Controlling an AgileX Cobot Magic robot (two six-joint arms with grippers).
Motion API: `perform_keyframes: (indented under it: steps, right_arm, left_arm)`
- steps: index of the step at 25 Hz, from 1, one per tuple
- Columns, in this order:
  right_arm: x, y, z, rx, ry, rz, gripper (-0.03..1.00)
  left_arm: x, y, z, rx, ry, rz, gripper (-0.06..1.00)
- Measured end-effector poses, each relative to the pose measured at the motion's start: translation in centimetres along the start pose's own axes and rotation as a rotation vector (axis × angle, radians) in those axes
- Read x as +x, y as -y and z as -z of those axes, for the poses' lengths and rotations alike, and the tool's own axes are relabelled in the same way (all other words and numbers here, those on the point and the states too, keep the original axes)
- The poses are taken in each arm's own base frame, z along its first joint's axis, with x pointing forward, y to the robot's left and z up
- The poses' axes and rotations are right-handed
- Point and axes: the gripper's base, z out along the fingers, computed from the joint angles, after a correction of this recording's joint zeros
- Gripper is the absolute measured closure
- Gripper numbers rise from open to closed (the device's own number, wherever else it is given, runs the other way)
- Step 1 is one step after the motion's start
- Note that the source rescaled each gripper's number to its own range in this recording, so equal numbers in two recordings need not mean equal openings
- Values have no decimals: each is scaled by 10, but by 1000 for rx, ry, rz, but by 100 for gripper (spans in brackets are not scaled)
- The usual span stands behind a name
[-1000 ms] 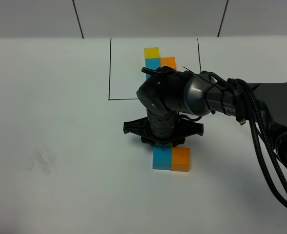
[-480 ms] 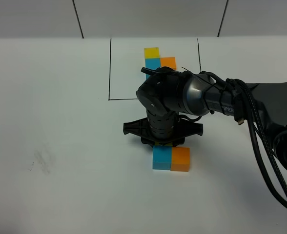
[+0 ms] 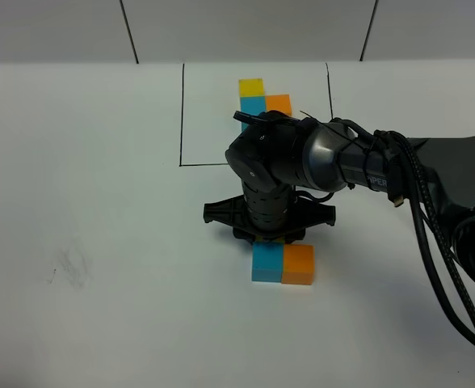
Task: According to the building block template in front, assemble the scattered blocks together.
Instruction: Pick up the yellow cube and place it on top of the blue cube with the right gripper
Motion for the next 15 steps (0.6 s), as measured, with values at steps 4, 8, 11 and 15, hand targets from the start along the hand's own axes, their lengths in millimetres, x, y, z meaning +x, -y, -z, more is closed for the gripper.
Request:
perform_keyframes:
  steps: [4, 8, 11, 15]
  right_arm:
    - [1, -1, 0, -9, -9, -12, 75]
    - [-1, -2, 2, -13, -8, -15, 75]
    - [-2, -3, 3, -6, -10, -14, 74]
    - [-5, -4, 6, 11, -4, -6, 70]
  left_arm:
    - [0, 0, 0, 0, 0, 0, 49]
    - [0, 0, 0, 0, 0, 0, 49]
    - [0, 0, 0, 0, 0, 0, 49]
    - [0, 0, 0, 0, 0, 0, 49]
